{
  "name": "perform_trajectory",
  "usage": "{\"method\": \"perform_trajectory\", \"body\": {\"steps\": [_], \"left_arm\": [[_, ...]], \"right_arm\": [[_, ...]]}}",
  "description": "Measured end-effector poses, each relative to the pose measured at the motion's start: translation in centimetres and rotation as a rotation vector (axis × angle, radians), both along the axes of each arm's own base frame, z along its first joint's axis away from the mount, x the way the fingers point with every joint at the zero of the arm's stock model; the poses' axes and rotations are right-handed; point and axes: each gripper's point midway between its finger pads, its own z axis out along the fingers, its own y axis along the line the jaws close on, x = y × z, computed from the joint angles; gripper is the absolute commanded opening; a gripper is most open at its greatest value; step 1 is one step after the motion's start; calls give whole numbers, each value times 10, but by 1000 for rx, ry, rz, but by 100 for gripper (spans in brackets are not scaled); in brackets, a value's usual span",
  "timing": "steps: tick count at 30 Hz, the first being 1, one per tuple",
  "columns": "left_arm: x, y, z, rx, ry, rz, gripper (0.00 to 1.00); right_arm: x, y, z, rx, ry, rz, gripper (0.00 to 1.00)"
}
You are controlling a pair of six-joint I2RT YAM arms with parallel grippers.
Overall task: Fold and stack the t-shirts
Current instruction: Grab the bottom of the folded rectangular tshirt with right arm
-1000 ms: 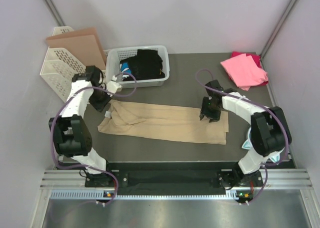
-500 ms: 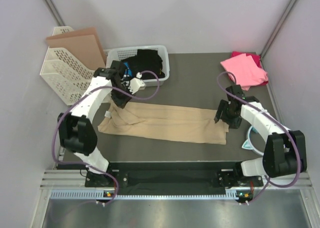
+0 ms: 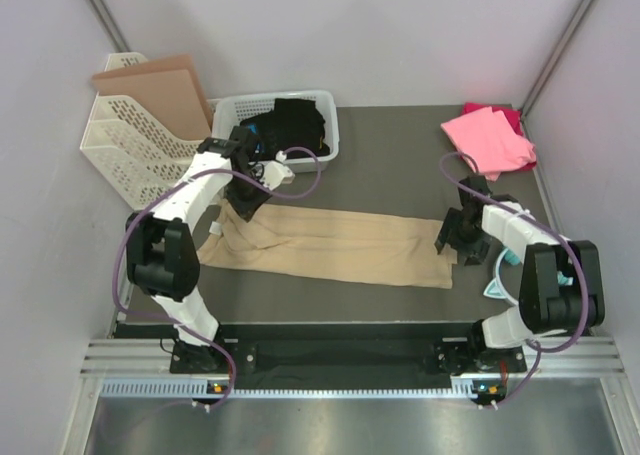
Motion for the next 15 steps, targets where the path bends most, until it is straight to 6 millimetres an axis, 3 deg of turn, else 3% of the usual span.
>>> {"method": "perform_trajectory", "body": {"steps": [4,10,15], "left_arm": [[-6,3,-3,11,7,1,21],[-7,7,4,23,-16,4,22],[-8,8,8,26,-34,5,21]], "right_arm": [[-4,1,-17,5,52,2,67],[-1,3,-17,18,43,20,51],[2,7,-18,40,29,35,45]]}}
